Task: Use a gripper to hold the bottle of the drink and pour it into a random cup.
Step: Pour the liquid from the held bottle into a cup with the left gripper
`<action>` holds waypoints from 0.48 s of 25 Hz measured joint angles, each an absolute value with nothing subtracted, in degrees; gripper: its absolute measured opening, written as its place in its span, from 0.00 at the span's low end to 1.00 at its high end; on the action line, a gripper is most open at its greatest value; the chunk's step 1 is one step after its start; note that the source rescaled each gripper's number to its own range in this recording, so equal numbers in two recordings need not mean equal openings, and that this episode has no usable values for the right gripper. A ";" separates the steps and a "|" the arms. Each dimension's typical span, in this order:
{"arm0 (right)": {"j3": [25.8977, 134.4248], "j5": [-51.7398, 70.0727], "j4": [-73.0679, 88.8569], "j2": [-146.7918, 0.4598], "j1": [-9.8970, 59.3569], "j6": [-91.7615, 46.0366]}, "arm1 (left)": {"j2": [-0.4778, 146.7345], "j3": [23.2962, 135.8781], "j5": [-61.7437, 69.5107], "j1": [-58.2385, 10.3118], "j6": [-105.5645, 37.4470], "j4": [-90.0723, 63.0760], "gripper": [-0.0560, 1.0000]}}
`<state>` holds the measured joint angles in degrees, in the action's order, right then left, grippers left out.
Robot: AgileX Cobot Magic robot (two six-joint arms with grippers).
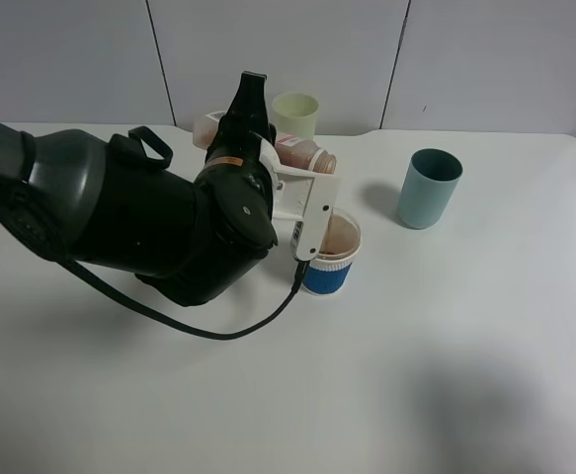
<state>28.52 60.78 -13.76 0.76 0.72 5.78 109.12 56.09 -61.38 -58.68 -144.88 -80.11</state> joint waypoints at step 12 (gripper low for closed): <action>28.52 60.78 -13.76 0.76 0.72 5.78 | 109.12 55.99 -61.77 -58.68 -144.88 -80.11 0.10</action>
<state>28.52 60.78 -13.76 0.76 0.72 5.78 109.12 55.99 -61.77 -58.68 -144.88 -80.11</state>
